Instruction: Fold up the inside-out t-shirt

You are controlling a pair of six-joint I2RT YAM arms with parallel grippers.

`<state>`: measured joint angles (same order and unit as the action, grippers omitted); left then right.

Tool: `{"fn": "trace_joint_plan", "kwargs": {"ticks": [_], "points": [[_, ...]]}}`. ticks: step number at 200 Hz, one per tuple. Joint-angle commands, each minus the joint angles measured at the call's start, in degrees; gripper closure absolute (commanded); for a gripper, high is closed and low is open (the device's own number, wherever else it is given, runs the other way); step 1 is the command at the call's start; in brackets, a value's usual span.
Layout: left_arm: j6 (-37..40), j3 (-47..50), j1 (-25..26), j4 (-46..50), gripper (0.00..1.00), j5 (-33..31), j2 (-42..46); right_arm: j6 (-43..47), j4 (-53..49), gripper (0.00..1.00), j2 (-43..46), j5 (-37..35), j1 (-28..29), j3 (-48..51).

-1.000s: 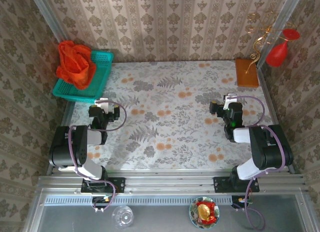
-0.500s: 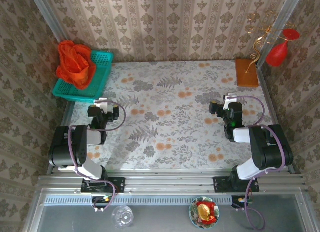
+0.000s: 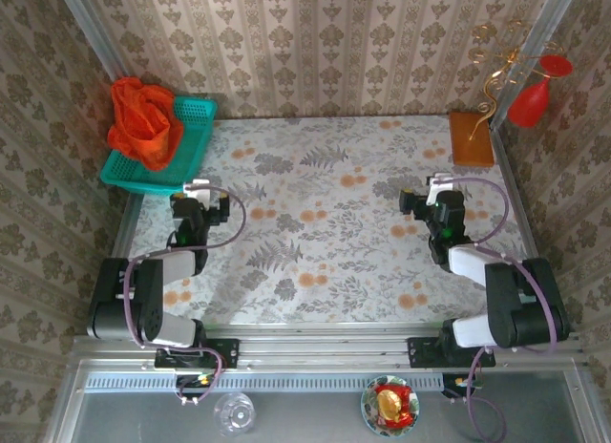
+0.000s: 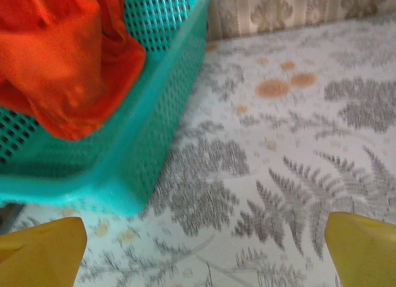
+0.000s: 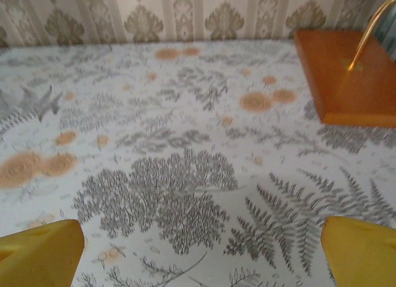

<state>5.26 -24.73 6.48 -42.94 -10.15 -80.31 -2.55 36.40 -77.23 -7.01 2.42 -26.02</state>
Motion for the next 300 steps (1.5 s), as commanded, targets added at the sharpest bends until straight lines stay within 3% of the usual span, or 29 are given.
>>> {"fn": "trace_joint_plan", "kwargs": {"ticks": [1, 40, 88, 156, 220, 249, 270, 300], "points": [[0.92, -4.6, 0.54, 8.75, 0.0, -5.5, 2.65, -0.84, -8.51, 0.0, 4.83, -1.54, 0.22, -3.17], [-4.42, -18.42, 0.2, 28.38, 0.0, -8.05, 3.0, -2.63, -21.12, 0.0, 10.1, 0.38, 0.48, -8.23], [-8.89, -45.17, -1.57, 54.53, 0.02, -17.17, -9.51, -2.9, -27.64, 0.0, 15.62, 5.29, 0.97, -10.24], [-10.85, -71.31, -7.89, 66.78, 0.01, -19.93, -28.84, -4.12, -36.87, 0.0, 19.65, 9.76, 2.04, -14.95], [-12.11, -82.86, -13.96, 67.5, 0.02, -15.45, -43.07, -4.81, -43.67, 0.0, 23.88, 9.16, 3.62, -16.98], [-12.4, -87.86, -15.09, 69.19, 0.16, -11.31, -47.7, -5.34, -44.92, 0.0, 26.01, 7.52, 4.48, -15.78], [-10.41, -86.3, -15.2, 64.58, 0.43, -8.77, -47.56, -6.08, -45.37, 0.0, 26.85, 6.68, 5.05, -15.26], [-9.46, -84.08, -16.0, 61.06, 0.69, -7.18, -46.17, -7.54, -45.59, 0.0, 27.05, 6.74, 5.74, -14.85]]}}
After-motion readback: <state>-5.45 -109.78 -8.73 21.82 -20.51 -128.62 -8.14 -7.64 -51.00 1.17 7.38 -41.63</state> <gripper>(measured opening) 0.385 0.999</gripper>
